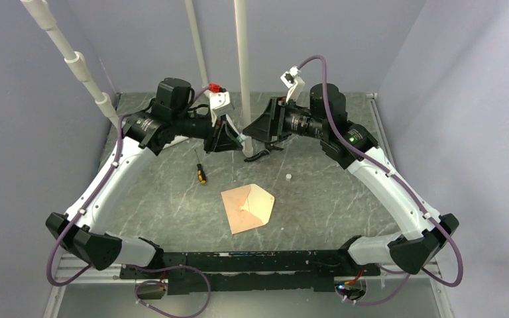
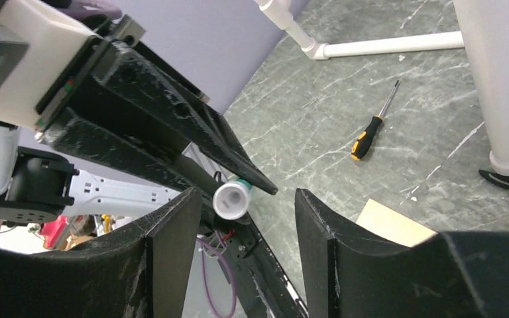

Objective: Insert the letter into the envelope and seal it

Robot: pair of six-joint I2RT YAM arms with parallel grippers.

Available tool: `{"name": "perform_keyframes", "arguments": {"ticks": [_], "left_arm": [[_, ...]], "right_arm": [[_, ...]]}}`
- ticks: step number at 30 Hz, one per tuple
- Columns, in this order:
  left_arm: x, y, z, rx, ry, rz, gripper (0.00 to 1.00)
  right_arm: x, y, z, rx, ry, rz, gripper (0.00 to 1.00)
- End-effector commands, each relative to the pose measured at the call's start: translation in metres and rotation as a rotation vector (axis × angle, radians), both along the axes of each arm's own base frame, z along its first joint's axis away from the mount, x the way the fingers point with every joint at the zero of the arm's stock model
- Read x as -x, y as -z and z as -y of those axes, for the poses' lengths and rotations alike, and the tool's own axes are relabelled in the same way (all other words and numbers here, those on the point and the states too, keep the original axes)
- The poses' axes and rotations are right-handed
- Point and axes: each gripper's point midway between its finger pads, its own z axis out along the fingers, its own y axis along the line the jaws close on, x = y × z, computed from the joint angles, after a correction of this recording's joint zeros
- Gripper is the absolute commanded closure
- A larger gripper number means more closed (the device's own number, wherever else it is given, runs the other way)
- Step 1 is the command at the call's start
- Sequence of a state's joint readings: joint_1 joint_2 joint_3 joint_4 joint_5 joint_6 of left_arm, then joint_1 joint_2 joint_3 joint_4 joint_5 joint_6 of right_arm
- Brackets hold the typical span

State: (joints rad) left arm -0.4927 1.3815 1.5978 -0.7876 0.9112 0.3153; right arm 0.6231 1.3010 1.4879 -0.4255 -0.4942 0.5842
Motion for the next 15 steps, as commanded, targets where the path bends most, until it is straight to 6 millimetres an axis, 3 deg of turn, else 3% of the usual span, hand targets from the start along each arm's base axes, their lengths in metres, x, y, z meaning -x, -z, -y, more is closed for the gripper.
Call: {"name": "perform_keyframes", "arguments": {"ticks": [1, 7, 15], "left_arm": [[0.007, -0.029, 0.000, 0.083, -0.014, 0.062, 0.97], [0.006, -0.024, 0.002, 0.075, -0.006, 0.032, 0.97], [0.004, -0.025, 0.003, 0.084, -0.016, 0.029, 0.98]], "right_arm": [[-0.003, -0.020, -0.002, -0.059, 0.021, 0.043, 0.43], [0.006, -0.023, -0.010, -0.086, -0.056, 0.060, 0.41], [0.012, -0.022, -0.016, -0.075, -0.122, 0.055, 0.53]]}}
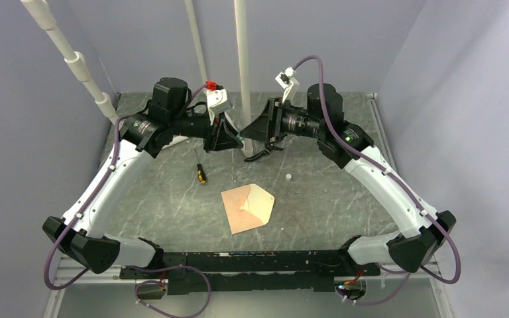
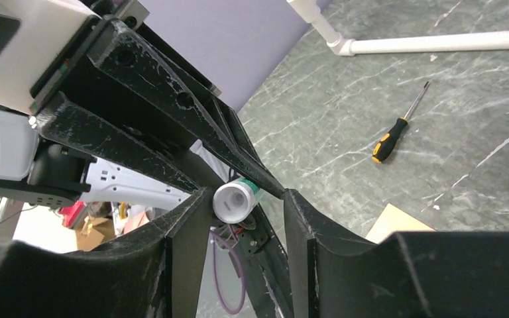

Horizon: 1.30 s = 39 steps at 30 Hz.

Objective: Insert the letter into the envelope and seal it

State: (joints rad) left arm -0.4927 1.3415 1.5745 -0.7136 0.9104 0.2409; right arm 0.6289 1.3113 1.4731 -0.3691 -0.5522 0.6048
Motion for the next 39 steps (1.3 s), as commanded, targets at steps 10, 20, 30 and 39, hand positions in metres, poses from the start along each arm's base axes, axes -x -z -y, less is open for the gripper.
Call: {"name": "perform_keyframes", "arguments": {"ticks": [10, 20, 30, 39], "left_arm": [[0.016, -0.015, 0.002, 0.037, 0.075, 0.009, 0.98], [0.074, -0.043, -0.002, 0.132, 0.358, -0.055, 0.98], [0.098, -0.065, -0.007, 0.226, 0.469, -0.022, 0.98], [0.063, -0.058, 0.002, 0.184, 0.292, 0.033, 0.97]], "right_arm": [[0.011, -0.031, 0.000, -0.002, -0.107, 0.211, 1.00], [0.070, -0.044, 0.009, -0.027, -0.466, 0.596, 1.00], [0.085, -0.044, 0.012, -0.001, -0.620, 0.723, 1.00], [0.046, -0.051, 0.007, 0.054, -0.406, 0.666, 1.00]]}}
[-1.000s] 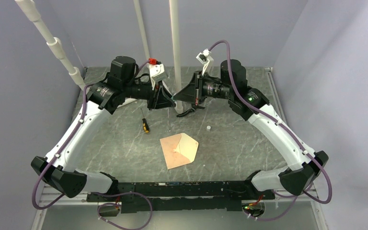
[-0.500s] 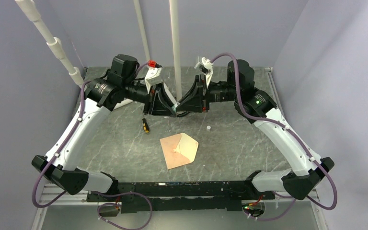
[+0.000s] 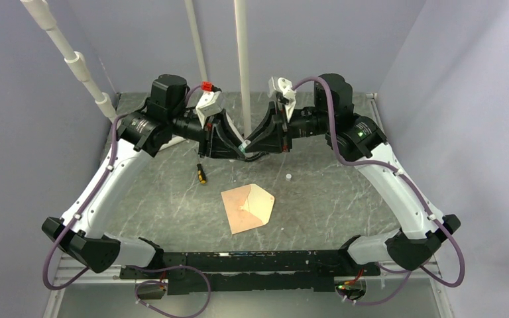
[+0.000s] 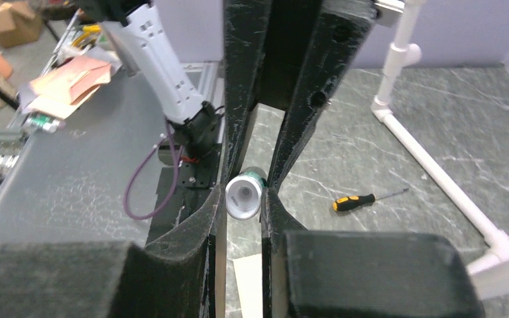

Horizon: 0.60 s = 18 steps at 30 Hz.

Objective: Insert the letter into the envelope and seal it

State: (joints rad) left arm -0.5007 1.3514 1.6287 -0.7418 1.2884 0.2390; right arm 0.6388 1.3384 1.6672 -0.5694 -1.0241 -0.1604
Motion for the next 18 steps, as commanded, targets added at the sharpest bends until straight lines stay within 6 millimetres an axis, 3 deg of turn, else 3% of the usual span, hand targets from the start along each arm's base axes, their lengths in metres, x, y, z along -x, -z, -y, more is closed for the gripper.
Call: {"name": "perform_keyframes", "arguments": {"ticks": [1, 6, 11, 15, 18], "left_arm": [[-0.012, -0.017, -0.004, 0.027, -0.124, 0.112, 0.98], [-0.064, -0.009, -0.008, -0.006, -0.410, 0.204, 0.98], [-0.085, -0.009, -0.012, 0.003, -0.525, 0.236, 0.98], [-0.072, -0.006, -0.006, 0.003, -0.439, 0.191, 0.98], [-0.057, -0.006, -0.001, -0.008, -0.335, 0.136, 0.98]], "right_arm": [[-0.033, -0.015, 0.002, -0.049, 0.221, -0.045, 1.00], [-0.078, -0.025, 0.002, -0.141, 0.536, -0.320, 1.00], [-0.100, -0.022, 0.008, -0.198, 0.704, -0.476, 1.00], [-0.085, -0.029, 0.004, -0.194, 0.587, -0.332, 1.00], [-0.053, -0.030, 0.000, -0.178, 0.377, -0.134, 1.00]]}}
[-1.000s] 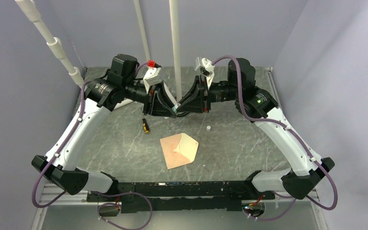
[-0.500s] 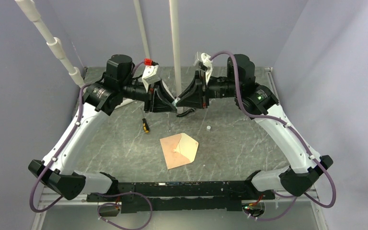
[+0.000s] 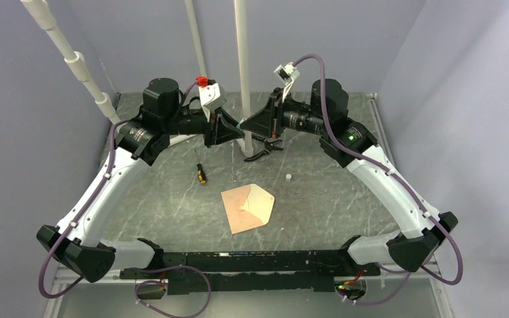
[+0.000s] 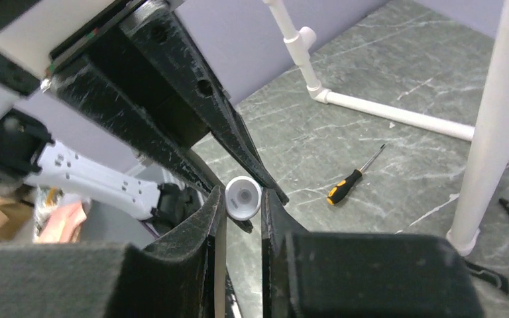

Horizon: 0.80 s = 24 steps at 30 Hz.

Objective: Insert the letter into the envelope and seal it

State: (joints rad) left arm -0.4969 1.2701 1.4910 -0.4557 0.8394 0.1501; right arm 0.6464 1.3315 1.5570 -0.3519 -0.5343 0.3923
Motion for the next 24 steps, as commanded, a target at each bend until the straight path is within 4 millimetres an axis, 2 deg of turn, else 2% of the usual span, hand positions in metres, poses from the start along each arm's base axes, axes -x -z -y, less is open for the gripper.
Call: {"name": "perform_keyframes", "arguments": {"ticks": [1, 3, 5, 7, 9, 11, 13, 14, 16, 18, 20, 21, 22, 23, 24], "left_arm": [[0.026, -0.014, 0.004, 0.020, 0.134, -0.056, 0.97], [0.033, -0.015, 0.004, 0.022, 0.169, -0.063, 0.97], [0.039, -0.015, 0.004, 0.025, 0.197, -0.059, 0.98], [0.038, -0.016, 0.003, 0.028, 0.180, -0.057, 0.98], [0.028, -0.015, 0.002, 0.029, 0.127, -0.032, 0.98], [0.014, -0.012, -0.001, 0.030, 0.044, -0.002, 0.98], [0.004, -0.009, -0.004, 0.018, -0.010, 0.044, 0.97], [-0.001, -0.006, -0.005, 0.007, -0.032, 0.058, 0.98], [-0.004, -0.002, -0.007, -0.020, -0.033, 0.082, 0.98], [-0.002, 0.002, -0.006, -0.042, -0.009, 0.079, 0.97], [0.003, 0.004, -0.005, -0.056, 0.028, 0.059, 0.98], [0.006, 0.005, -0.004, -0.061, 0.048, 0.047, 0.98], [0.010, 0.006, -0.004, -0.065, 0.067, 0.032, 0.98], [0.014, 0.006, -0.004, -0.066, 0.086, 0.023, 0.98], [0.019, 0.008, -0.004, -0.069, 0.108, 0.007, 0.98]], "right_arm": [[0.038, -0.036, 0.006, -0.049, -0.215, 0.359, 1.00], [0.055, -0.031, 0.007, -0.026, -0.325, 0.452, 1.00], [0.056, -0.029, 0.009, 0.004, -0.350, 0.502, 1.00], [0.039, -0.030, 0.007, 0.027, -0.268, 0.428, 1.00], [0.008, -0.032, 0.006, 0.031, -0.099, 0.279, 1.00], [-0.031, -0.030, 0.010, -0.001, 0.152, 0.052, 1.00], [-0.065, -0.012, 0.026, -0.083, 0.466, -0.284, 1.00], [-0.066, -0.007, 0.027, -0.140, 0.515, -0.394, 1.00], [-0.059, -0.020, 0.012, -0.248, 0.459, -0.420, 1.00], [-0.058, -0.036, 0.007, -0.286, 0.467, -0.385, 0.99], [-0.053, -0.056, 0.005, -0.295, 0.411, -0.285, 0.56], [-0.047, -0.068, 0.006, -0.295, 0.363, -0.199, 0.43], [-0.040, -0.072, 0.008, -0.273, 0.320, -0.108, 0.31], [-0.033, -0.074, 0.010, -0.243, 0.274, -0.034, 0.23], [-0.027, -0.072, 0.012, -0.208, 0.227, 0.016, 0.21]]}}
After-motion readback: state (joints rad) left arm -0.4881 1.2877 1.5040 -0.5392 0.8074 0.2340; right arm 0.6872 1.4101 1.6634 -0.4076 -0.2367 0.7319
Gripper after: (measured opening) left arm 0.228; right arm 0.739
